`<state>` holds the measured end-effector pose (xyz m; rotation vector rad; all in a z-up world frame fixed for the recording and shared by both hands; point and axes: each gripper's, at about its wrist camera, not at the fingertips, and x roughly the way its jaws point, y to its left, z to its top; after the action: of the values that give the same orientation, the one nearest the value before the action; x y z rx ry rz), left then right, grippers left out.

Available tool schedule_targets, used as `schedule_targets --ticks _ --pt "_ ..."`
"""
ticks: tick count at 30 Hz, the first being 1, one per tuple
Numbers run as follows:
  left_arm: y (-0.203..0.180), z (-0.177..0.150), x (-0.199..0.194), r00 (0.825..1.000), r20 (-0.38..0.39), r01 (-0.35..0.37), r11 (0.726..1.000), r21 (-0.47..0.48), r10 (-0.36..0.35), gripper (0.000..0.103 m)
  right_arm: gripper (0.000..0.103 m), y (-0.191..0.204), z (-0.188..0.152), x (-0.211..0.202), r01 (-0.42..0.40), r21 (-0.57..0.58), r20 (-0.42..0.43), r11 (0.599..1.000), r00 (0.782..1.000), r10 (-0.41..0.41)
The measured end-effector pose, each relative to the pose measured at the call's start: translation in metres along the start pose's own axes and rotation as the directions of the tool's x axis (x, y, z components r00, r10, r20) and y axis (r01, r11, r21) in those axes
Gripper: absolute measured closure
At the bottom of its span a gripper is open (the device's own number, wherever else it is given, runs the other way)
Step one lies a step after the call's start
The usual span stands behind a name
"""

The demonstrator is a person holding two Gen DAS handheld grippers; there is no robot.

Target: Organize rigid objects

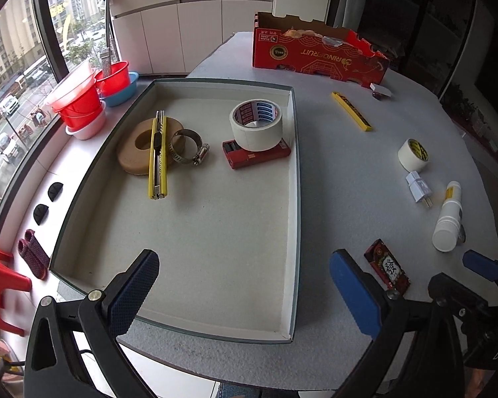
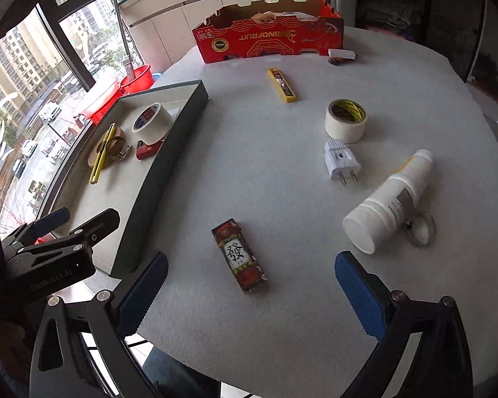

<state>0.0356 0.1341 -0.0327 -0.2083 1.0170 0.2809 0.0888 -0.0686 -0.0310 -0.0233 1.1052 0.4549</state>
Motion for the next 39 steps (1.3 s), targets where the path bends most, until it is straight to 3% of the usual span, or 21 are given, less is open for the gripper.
schedule_targets --ticks 8,14,21,29,39 --pt "-0.088 -0.028 0.006 0.996 -0.068 0.073 0.986 0.15 -0.063 0.0 0.002 -0.092 -0.046 -0.017 0.09 0.213 -0.021 0.973 0.996 -0.088" --pt "-0.121 -0.031 0.029 0.99 -0.132 0.062 0.993 0.104 -0.048 0.0 0.002 -0.125 -0.067 -0.02 0.119 0.267 -0.036 0.956 0.993 -0.114" --pt "-0.14 -0.019 0.056 0.989 -0.144 -0.019 0.998 0.067 0.029 0.0 0.002 -0.124 -0.068 -0.02 0.155 0.207 -0.024 0.966 0.988 -0.154" --pt "-0.141 -0.018 0.061 0.996 -0.088 -0.008 0.999 0.05 0.013 0.0 0.002 -0.113 -0.036 0.016 0.234 0.033 -0.026 0.972 0.972 -0.233" --pt "-0.136 -0.02 0.06 0.998 -0.028 -0.051 0.998 -0.031 0.05 0.0 0.001 -0.107 0.001 0.043 0.13 -0.161 0.032 0.978 0.991 -0.127"
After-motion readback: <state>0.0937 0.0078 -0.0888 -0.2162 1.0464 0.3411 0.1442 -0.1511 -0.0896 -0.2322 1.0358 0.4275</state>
